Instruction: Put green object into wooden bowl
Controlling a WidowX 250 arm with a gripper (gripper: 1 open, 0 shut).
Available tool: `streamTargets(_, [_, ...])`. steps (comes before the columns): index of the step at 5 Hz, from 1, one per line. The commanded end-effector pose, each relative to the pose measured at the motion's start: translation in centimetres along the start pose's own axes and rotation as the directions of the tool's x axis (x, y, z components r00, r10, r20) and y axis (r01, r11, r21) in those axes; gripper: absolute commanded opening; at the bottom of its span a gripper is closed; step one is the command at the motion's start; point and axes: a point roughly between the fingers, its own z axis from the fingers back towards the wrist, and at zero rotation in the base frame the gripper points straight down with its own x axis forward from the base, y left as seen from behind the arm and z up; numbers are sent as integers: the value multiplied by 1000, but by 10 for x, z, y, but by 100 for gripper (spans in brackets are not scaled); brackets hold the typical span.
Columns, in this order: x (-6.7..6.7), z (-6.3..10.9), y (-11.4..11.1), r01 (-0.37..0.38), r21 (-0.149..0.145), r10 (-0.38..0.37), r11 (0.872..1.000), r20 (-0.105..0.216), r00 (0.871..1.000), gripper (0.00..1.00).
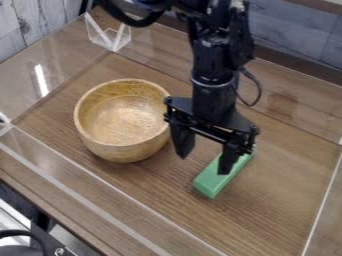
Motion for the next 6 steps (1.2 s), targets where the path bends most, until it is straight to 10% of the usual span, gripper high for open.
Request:
streamTargets(1, [5,12,-5,-3,-16,4,1000,67,998,100])
streamTargets(6, [4,-17,-10,96,-27,-93,995,115,989,100])
